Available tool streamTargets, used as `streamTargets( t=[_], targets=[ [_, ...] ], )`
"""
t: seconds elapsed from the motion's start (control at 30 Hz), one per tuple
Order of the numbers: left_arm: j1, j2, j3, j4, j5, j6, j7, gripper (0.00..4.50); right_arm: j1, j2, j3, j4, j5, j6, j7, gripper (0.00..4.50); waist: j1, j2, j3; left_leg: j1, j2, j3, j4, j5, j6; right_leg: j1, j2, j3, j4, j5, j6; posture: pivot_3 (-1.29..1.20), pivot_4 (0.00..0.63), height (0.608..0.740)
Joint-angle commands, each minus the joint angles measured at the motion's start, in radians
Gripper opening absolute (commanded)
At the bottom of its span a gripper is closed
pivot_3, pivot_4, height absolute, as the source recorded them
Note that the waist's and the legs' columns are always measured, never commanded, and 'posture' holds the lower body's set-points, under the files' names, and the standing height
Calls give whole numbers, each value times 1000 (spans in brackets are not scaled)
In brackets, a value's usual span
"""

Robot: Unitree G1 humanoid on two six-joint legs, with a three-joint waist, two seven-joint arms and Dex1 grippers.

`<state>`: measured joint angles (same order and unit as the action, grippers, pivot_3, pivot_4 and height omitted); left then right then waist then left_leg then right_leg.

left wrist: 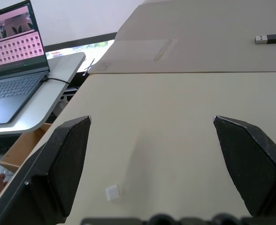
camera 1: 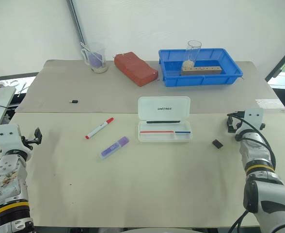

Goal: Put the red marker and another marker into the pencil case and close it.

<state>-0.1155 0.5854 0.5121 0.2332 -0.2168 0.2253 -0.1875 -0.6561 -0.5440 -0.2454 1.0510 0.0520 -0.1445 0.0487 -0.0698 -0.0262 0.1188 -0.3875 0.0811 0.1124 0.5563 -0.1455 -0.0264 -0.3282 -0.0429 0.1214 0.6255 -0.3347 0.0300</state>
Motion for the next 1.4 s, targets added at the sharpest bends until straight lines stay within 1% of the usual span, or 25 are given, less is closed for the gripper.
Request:
streamTargets(
  t=[0.03, 0.6, 0.7, 0.83, 0.93, 1.0, 1.13, 1.2, 1.27, 1.4],
  targets=[
    [-2, 18, 28, -40, -14, -6, -5, 4437, -31, -30, -6, -19, -2, -12, 0, 4500, 0, 0, 0, 0, 0, 0, 0, 0, 0, 0, 0, 0, 0, 0, 0, 0, 150, 740],
    [-1, 17, 46, -64, -64, 2, -45, 4437, -41, -42, 0, -29, -6, -11, 30, 4500, 1, 0, 0, 0, 0, 0, 0, 0, 0, 0, 0, 0, 0, 0, 0, 0, 150, 740],
    [-6, 27, 31, -71, -76, 3, -76, 4437, -38, -50, 2, -41, -5, -11, 49, 4500, 1, 0, 0, 0, 0, 0, 0, 0, 0, 0, 0, 0, 0, 0, 0, 0, 150, 740],
    [-18, 39, 15, -102, -88, 16, -126, 4437, -35, -65, 5, -80, 9, -1, 123, 4500, 0, 0, 0, 0, 0, 0, 0, 0, 0, 0, 0, 0, 0, 0, 0, 0, 150, 740],
    [-49, 77, -36, -155, -98, 45, -203, 4437, -19, -82, 11, -169, 33, 32, 243, 4500, 1, 1, 1, 0, 0, 0, 0, 0, 0, 0, 0, 0, 0, 0, 0, 0, 150, 740],
    [-98, 111, -95, -194, -110, 80, -274, 4437, 0, -98, 18, -259, 56, 71, 337, 4500, 6, 1, 1, -1, 0, 0, 0, 0, 0, 0, 0, -1, 0, 0, 0, 0, 150, 740],
    [-174, 147, -201, -242, -129, 135, -397, 4437, 55, -119, 24, -433, 99, 161, 462, 4500, 13, 2, 1, -2, 0, 1, 0, 0, -1, 1, 0, -4, 0, 0, 0, 0, 150, 740],
    [-212, 158, -278, -267, -126, 150, -475, 4437, 118, -124, 31, -583, 146, 224, 542, 4500, 18, 2, 1, -2, 0, 1, 0, 0, -1, 1, 0, -4, 0, 0, 0, 0, 150, 740],
    [-243, 163, -331, -284, -128, 159, -531, 4437, 172, -128, 32, -709, 180, 282, 582, 4500, 24, 3, 1, -2, 1, 1, 0, 0, -1, 1, 0, -4, 0, -1, 1, 0, 150, 740],
    [-385, 132, -490, -286, -113, 160, -662, 4437, 320, -148, 42, -1005, 251, 410, 658, 4500, 32, 4, 2, -5, 1, 0, 1, 0, -1, -3, 1, -4, 0, -1, 1, 0, 150, 740]
  ],
)
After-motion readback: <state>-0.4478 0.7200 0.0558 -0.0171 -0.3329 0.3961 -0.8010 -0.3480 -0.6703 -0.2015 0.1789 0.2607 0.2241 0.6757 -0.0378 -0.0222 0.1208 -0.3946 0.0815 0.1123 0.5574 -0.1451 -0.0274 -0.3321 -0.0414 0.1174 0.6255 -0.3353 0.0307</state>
